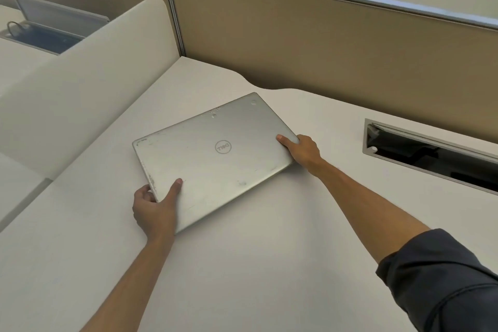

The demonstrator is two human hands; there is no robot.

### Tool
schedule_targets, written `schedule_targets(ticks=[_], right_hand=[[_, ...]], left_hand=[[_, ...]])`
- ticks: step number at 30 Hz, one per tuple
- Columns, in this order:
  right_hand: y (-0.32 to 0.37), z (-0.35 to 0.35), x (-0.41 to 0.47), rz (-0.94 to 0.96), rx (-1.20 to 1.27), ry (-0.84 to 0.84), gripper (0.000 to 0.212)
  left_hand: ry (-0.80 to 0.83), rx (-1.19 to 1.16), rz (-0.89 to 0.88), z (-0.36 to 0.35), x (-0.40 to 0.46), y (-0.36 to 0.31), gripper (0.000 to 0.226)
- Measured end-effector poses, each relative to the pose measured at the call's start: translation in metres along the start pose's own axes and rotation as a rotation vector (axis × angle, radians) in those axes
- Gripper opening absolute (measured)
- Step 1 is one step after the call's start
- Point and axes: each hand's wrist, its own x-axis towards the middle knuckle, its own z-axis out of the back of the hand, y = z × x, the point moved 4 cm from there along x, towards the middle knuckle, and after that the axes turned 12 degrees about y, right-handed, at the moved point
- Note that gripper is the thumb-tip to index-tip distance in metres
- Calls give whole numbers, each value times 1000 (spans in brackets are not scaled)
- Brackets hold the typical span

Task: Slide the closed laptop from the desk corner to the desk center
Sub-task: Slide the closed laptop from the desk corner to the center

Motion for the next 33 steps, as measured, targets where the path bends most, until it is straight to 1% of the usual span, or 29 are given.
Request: schedule_targets(ticks=[4, 8, 13, 21, 25, 33], right_hand=[[-28, 9, -30, -8, -6, -17, 56], [-52, 19, -59, -10, 3, -44, 54], [-78, 30, -91, -20, -13, -66, 58], [-115, 48, -136, -44, -19, -90, 59], [-133, 58, -158, -55, -21, -95, 56], [-162, 71, -196, -66, -31, -119, 59]], left_hand=[[36, 70, -23, 1, -32, 7, 62], [61, 111, -27, 1, -57, 12, 61], [83, 144, -15, 1, -88, 19, 62], [120, 197, -46, -1, -137, 29, 64], [144, 214, -42, -2, -164, 34, 64], [180, 223, -32, -2, -208, 40, 61]])
